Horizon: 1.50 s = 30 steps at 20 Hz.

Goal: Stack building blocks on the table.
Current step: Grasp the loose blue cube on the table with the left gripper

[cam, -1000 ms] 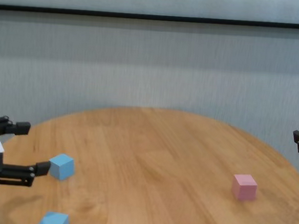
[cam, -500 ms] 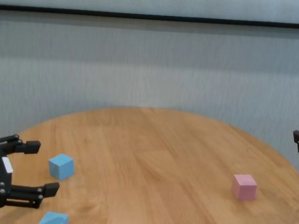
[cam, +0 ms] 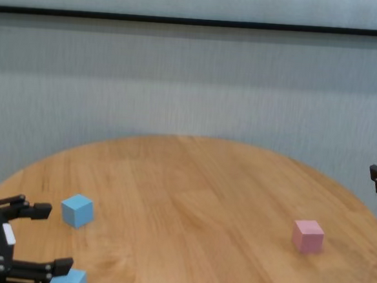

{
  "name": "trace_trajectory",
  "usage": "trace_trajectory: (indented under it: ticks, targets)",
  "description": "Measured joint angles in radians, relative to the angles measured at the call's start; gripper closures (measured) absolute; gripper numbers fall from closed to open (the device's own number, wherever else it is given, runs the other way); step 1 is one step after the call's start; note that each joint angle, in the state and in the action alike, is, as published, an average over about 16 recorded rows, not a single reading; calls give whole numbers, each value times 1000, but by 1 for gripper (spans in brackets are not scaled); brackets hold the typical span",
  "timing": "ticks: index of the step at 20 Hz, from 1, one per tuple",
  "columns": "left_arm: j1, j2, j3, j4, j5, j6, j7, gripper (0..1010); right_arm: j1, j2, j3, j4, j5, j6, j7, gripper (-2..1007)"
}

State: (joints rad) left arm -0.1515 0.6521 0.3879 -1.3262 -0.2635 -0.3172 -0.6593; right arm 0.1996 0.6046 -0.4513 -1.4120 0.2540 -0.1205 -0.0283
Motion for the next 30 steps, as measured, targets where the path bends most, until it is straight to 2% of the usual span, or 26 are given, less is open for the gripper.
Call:
trace_trajectory:
  ticks: [14,30]
  targets:
    - [8,0,2,13,1,7,-43,7,0,0,0,0,0,0,0,0]
    - [-13,5,39,25,-3,15,-86,7,0,0,0,0,0,0,0,1]
